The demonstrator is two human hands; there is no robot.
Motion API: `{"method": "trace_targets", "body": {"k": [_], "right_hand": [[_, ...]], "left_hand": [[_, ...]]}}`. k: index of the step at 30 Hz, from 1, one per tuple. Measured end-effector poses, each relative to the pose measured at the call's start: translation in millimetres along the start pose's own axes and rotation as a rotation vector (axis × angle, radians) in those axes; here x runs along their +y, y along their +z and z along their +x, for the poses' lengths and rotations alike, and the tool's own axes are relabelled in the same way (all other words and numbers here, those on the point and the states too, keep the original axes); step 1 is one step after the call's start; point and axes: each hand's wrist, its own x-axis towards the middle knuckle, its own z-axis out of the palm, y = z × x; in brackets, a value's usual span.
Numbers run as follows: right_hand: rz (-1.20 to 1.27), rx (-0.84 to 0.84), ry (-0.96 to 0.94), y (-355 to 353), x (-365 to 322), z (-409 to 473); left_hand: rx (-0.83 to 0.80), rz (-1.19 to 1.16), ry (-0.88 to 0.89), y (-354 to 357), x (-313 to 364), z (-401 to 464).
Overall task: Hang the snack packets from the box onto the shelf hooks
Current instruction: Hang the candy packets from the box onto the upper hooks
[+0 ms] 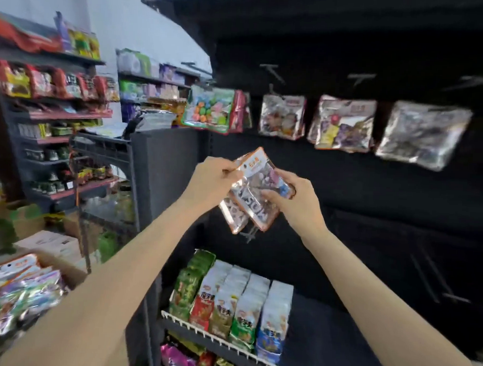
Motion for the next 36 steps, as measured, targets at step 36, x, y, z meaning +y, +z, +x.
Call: {"method": "trace_targets", "body": {"k": [36], "right_hand": [[-0.422,0.504,-0.046,-246,5,36]], "left_hand": [[0.321,0.331,0.345,95,222,37]]}}
